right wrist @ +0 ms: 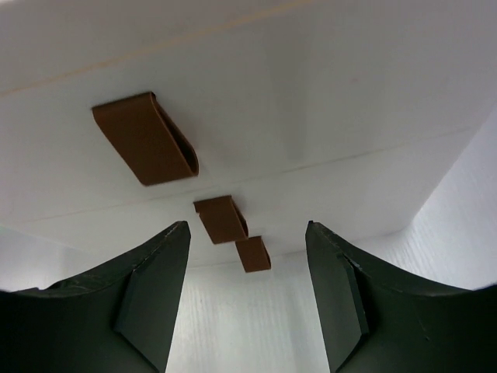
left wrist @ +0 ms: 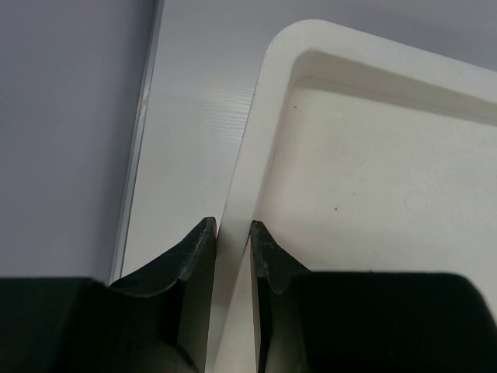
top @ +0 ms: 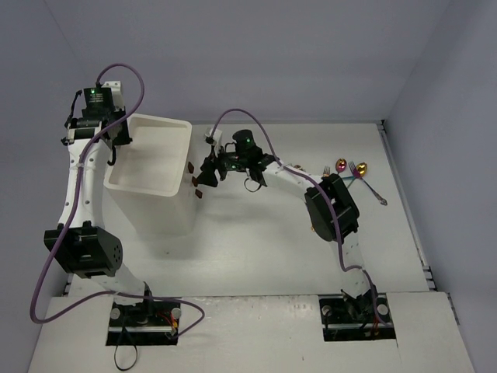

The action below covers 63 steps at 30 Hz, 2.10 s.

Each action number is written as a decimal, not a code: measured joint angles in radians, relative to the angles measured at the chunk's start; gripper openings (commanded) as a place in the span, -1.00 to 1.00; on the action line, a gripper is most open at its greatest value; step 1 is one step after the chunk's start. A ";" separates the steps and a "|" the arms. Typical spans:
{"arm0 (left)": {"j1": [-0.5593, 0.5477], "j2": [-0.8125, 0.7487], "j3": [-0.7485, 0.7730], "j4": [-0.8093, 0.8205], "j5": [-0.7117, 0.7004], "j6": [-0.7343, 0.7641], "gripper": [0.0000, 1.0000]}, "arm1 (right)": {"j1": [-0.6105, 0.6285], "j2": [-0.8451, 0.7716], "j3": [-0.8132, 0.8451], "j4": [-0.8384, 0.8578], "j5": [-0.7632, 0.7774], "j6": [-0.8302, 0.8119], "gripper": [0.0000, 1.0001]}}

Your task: Sort the eating utensils into containers

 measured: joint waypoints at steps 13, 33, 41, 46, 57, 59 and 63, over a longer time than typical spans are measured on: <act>0.000 0.000 0.000 0.000 0.000 -0.002 -1.00 | 0.051 0.048 0.023 -0.071 0.076 -0.102 -0.02; 0.000 0.000 0.000 0.000 -0.001 -0.004 -1.00 | 0.056 0.039 0.022 -0.089 0.150 -0.159 -1.00; 0.001 0.000 0.000 0.000 -0.003 -0.012 -1.00 | 0.011 -0.105 -0.141 -0.077 0.169 -0.160 -1.00; 0.003 0.000 0.000 -0.001 0.001 -0.015 -1.00 | -0.051 -0.243 -0.298 -0.094 0.190 -0.160 -1.00; 0.006 0.000 0.004 -0.004 0.009 -0.016 -0.66 | -0.079 -0.352 -0.433 -0.114 0.239 -0.151 -0.24; 0.007 0.000 0.009 -0.009 0.011 -0.018 -0.33 | -0.081 -0.359 -0.433 -0.124 0.258 -0.142 0.03; 0.007 0.000 0.051 -0.046 0.029 -0.045 0.07 | -0.084 -0.426 -0.433 -0.173 0.324 -0.124 0.25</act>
